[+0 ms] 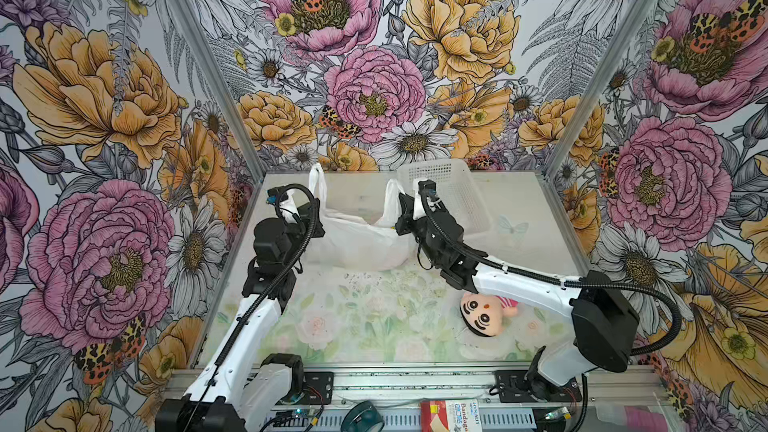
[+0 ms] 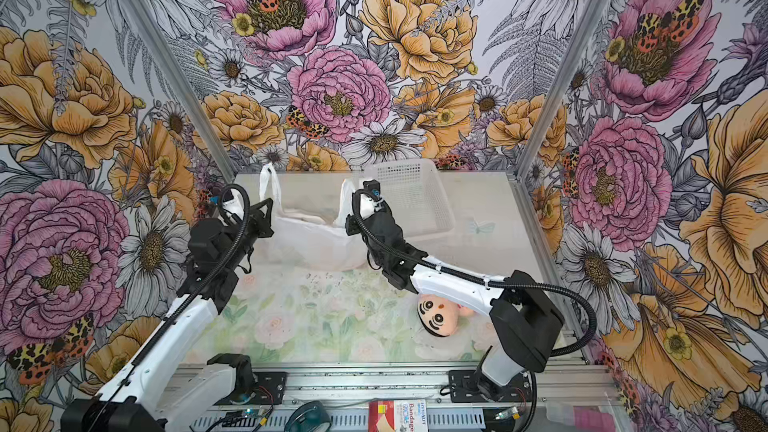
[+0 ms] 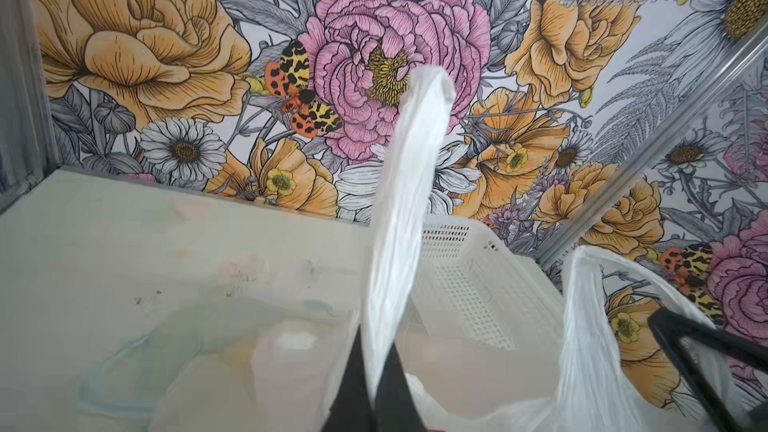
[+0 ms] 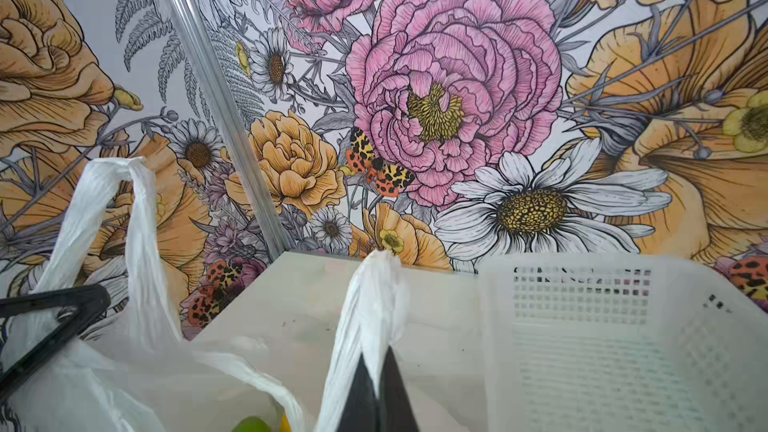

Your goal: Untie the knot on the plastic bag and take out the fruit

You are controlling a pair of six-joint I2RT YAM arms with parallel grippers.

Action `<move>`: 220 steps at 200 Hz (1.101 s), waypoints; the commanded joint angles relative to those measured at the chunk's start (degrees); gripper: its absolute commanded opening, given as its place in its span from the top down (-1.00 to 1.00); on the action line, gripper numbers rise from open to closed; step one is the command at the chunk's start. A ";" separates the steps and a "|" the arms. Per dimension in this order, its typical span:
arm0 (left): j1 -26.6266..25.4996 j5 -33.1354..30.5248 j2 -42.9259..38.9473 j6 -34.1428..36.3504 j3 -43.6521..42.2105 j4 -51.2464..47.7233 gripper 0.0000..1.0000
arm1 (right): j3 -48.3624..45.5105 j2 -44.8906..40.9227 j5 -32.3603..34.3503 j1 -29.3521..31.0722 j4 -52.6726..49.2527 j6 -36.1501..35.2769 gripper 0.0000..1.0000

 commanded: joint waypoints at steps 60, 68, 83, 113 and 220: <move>-5.17 -8.19 -10.45 11.52 12.50 -22.33 -0.24 | -19.11 -14.70 10.33 5.88 7.59 4.48 1.00; -5.14 -8.62 -9.86 13.45 16.44 -26.04 -0.30 | -20.92 -15.71 11.26 5.88 7.63 6.59 1.00; -5.17 -9.74 -8.37 17.25 23.05 -31.71 -0.42 | -23.41 -17.25 11.41 5.90 8.62 7.87 1.00; -5.26 -9.75 -3.49 22.36 34.50 -38.00 -0.50 | -25.72 -20.59 9.43 6.15 5.80 8.22 1.00; -34.52 -25.58 37.26 58.26 73.61 -70.08 -0.32 | -31.86 -16.03 5.10 7.06 14.50 11.97 1.00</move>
